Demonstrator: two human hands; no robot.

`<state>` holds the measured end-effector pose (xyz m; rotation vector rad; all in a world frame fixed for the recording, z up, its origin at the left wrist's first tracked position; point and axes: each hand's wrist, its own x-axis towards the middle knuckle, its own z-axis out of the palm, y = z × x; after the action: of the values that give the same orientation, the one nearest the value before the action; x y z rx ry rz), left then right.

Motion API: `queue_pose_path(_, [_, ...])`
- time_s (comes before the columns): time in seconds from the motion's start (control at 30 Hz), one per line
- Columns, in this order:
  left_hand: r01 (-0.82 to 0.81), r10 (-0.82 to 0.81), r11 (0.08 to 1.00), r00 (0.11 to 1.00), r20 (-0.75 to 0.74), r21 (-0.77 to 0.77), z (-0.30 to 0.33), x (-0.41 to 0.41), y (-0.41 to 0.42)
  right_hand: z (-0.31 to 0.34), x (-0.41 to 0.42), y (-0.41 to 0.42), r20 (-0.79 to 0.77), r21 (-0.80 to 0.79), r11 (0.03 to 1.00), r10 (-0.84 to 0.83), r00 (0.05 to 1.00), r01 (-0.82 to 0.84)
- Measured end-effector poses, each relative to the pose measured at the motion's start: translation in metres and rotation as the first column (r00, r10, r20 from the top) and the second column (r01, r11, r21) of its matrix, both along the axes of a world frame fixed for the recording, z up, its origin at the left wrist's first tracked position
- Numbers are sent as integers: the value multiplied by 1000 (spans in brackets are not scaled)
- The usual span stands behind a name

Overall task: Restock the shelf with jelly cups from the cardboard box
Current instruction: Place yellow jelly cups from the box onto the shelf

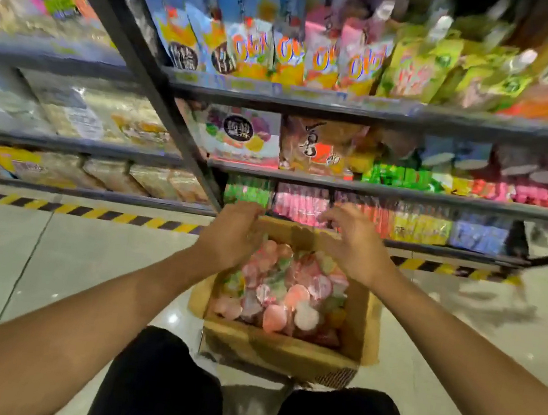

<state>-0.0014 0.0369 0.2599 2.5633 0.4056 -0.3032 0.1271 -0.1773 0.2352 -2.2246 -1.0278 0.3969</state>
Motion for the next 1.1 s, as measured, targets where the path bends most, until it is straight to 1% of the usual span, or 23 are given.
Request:
queue_pose_path(0.07, [21, -21, 1000, 1000, -19, -16, -70, -7, 9, -60, 0, -1, -38, -118, 993, 0, 999, -5])
queue_pose_path(0.13, [63, -61, 998, 997, -53, 25, -151, -17, 23, -119, 2, -2, -55, -252, 967, 16, 998, -30])
queue_pose_path(0.2, [106, -97, 993, 986, -136, 56, -220, -30, 34, -173, 3, -8, -68, -391, 920, 5, 998, -31])
queue_pose_path(0.27, [117, -102, 991, 973, -208, 59, -272, -43, 35, -223, 3, -23, -62, -522, 852, 7, 998, -39])
queue_pose_path(0.33, [153, -123, 983, 960, -250, 105, -316, -52, 33, -273, -2, -39, -77, -654, 754, 10, 997, -58])
queue_pose_path(0.4, [226, -163, 957, 938, -307, 184, -354, -58, 27, -319, -9, -52, -82, -758, 651, -21, 996, -48])
queue_pose_path(0.5, [270, -151, 916, 917, -368, 298, -402, -69, 22, -373, -20, -64, -72, -899, 434, -10, 997, -61])
queue_pose_path(0.57, [305, -158, 870, 917, -366, 388, -424, -76, 22, -399, -32, -74, -83, -947, 308, 30, 996, -88])
queue_pose_path(0.63, [357, -203, 824, 911, -359, 440, -436, -82, 20, -424, -44, -88, -61, -966, 244, 99, 993, -84])
queue_pose_path(0.7, [367, -214, 814, 910, -355, 451, -441, -82, 17, -445, -53, -100, -22, -971, 230, 162, 986, -60])
queue_pose_path(0.83, [341, -187, 837, 913, -363, 428, -451, -83, 12, -472, -61, -112, 29, -968, 251, 215, 976, -26])
queue_pose_path(0.93, [326, -171, 836, 919, -357, 440, -456, -86, 12, -483, -64, -110, 21, -974, 227, 213, 977, -29])
queue_pose_path(1.0, [288, -145, 849, 933, -330, 442, -458, -86, 12, -490, -66, -108, 9, -976, 214, 215, 977, -38])
queue_pose_path(1.1, [237, -116, 872, 950, -290, 427, -458, -86, 11, -498, -67, -105, 18, -966, 257, 208, 978, -37])
